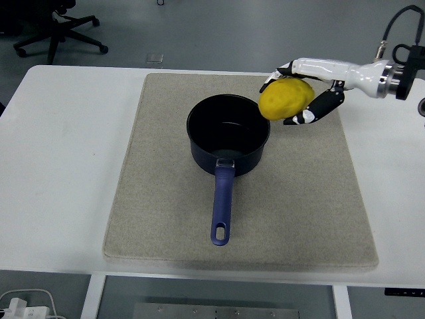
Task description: Put the potato in the blue pot
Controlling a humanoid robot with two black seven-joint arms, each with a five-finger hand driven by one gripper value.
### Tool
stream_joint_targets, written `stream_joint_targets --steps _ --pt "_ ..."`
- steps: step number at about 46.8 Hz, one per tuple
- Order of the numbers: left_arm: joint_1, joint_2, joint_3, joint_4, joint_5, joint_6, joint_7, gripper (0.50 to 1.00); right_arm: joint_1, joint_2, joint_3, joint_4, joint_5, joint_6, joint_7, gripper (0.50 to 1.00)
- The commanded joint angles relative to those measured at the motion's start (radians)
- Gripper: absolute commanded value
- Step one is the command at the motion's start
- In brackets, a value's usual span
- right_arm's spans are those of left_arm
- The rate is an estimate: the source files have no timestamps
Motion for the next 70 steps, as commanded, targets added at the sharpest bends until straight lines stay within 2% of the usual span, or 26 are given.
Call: stream_joint_targets --steps 1,11,23,33,39,40,42,43,44,47,49,70 --pt "0.0 0.0 0.0 0.0 0.0 0.0 -0.001 0.994 0.006 0.071 -0.002 -0.018 0.0 -0.003 0.0 0.5" --pt "0.0 0.0 0.0 0.0 0.0 0.0 0.0 0.994 0.026 0.233 -0.006 -0.125 0.002 -0.002 -0.003 0.5" --pt "0.0 0.0 0.001 0.0 0.0 0.0 0.0 0.996 0.037 0.35 -0.052 -0.238 0.028 0.011 -0.003 0.5" --pt "0.0 0.0 0.001 0.0 0.0 0.0 -0.001 0.994 0.025 0.399 -0.063 -0.349 0.028 0.028 0.002 0.5" --pt "0.0 0.0 0.001 0.0 0.0 0.0 0.0 0.994 0.017 0.398 -0.06 -0.36 0.029 0.04 0.002 0.5" --pt "0.0 0.0 0.0 0.0 0.0 0.0 0.0 0.994 0.017 0.398 -0.06 -0.36 0.029 0.043 0.002 0.515" --pt "0.0 0.0 0.0 0.0 0.0 0.0 0.0 0.994 0.017 0.393 -0.052 -0.358 0.029 0.049 0.002 0.722" --pt "0.0 0.0 0.0 0.0 0.0 0.0 -0.001 0.994 0.018 0.388 -0.051 -0.358 0.029 0.051 0.002 0.802" --pt "0.0 0.0 0.0 0.0 0.0 0.0 -0.001 0.994 0.018 0.385 -0.052 -0.36 0.029 0.051 0.002 0.851" --pt "0.0 0.0 0.001 0.0 0.0 0.0 0.0 0.994 0.017 0.378 -0.052 -0.36 0.029 0.051 0.002 0.909" --pt "0.0 0.0 0.001 0.0 0.0 0.0 0.0 0.994 0.017 0.376 -0.052 -0.36 0.029 0.051 0.002 0.923" --pt "0.0 0.0 0.0 0.0 0.0 0.0 0.0 0.994 0.006 0.333 -0.049 -0.36 0.031 0.043 0.002 0.926"
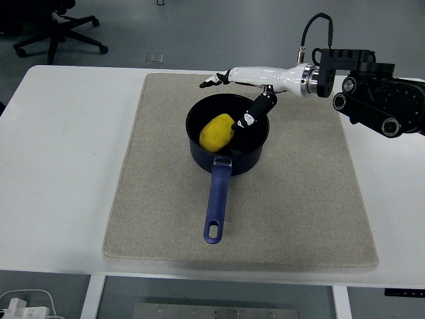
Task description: Put the potato in the blue pot
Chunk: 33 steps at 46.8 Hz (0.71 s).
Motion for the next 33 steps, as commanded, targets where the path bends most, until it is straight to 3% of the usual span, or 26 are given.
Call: stream_joint_targets --steps 1,10,15,24,33 --pt "0.0 0.0 -0.001 0.0 0.0 0.0 -0.001 0.994 -0.002 -0.018 0.003 0.0 0.001 -0.004 -0.001 0.926" --pt "0.0 0.0 -0.001 0.0 0.0 0.0 0.0 0.994 -0.015 -0.071 0.018 -0.001 0.003 -0.013 -0.001 0.926" --pt "-0.002 0.0 0.001 0.0 0.0 0.0 -0.001 0.994 -0.037 -0.094 0.091 -0.007 0.035 -0.01 -0.007 0.926" --pt "0.0 0.0 0.001 0.0 0.0 0.0 0.0 0.994 -0.083 -0.168 0.165 -0.017 0.227 -0.01 -0.01 0.926" --pt "0.0 0.0 -0.001 0.0 0.0 0.0 0.0 0.994 -0.14 -0.188 0.167 -0.067 0.443 -0.013 -0.011 0.926"
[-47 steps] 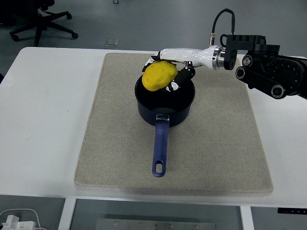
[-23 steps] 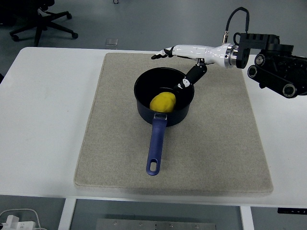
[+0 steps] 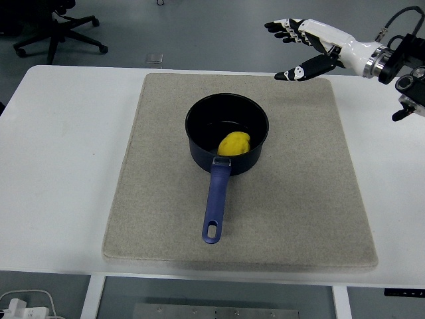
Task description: Put the potato in the blue pot
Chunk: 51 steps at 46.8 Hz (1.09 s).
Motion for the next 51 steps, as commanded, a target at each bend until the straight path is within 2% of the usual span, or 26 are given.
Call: stream_joint_targets --steps 1,8,17,26,36,44,51 --pt "-0.001 0.0 -0.001 0.0 0.0 0.0 0.0 0.994 -0.021 -0.012 -0.001 -0.022 0.107 0.0 -0.001 0.926" --pt "0.0 0.0 -0.001 0.0 0.0 0.0 -0.001 0.994 -0.064 -0.024 -0.001 -0.068 0.266 -0.008 -0.003 0.926" --pt "0.0 0.0 0.001 0.0 0.0 0.0 0.0 0.994 -0.128 -0.024 0.002 -0.14 0.47 -0.028 -0.058 0.926" --pt "-0.001 0.0 -0.001 0.0 0.0 0.0 0.0 0.994 -0.166 -0.044 0.003 -0.143 0.648 -0.03 -0.058 0.926" --pt "0.0 0.0 -0.001 0.0 0.0 0.0 0.0 0.994 -0.206 -0.061 0.009 -0.143 0.711 -0.03 -0.058 0.926" --pt "-0.001 0.0 0.001 0.0 0.0 0.0 0.0 0.994 -0.272 -0.058 0.121 -0.143 0.708 -0.03 -0.058 0.926" --pt "0.0 0.0 0.001 0.0 0.0 0.0 -0.001 0.994 -0.288 -0.062 0.137 -0.143 0.711 -0.03 -0.058 0.926"
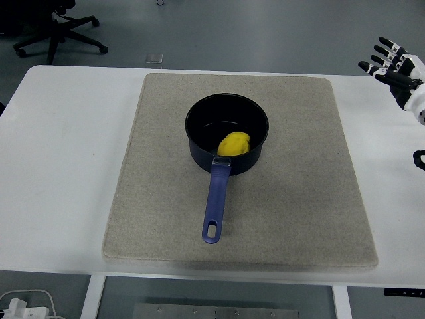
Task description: Put the potato in the blue pot
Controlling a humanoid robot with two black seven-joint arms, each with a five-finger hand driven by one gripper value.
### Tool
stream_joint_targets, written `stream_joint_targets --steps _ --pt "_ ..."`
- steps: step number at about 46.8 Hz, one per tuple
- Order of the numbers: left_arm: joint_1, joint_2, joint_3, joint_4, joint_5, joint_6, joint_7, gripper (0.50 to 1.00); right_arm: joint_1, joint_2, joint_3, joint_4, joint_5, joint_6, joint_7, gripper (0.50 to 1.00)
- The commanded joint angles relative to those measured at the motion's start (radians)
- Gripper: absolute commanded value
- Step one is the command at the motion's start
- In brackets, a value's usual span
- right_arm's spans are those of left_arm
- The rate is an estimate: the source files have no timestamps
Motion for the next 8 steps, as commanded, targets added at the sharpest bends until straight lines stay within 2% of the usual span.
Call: stream_joint_targets --steps 1,8 --pt "0.0 0.0 -0.001 0.0 0.0 0.0 0.0 0.994 -0.009 -0.008 0.004 0.0 0.002 0.001 0.0 0.926" --pt "0.0 0.0 -0.001 0.0 0.0 0.0 0.0 0.994 -0.032 -0.02 0.006 0.0 0.004 0.001 0.0 0.926"
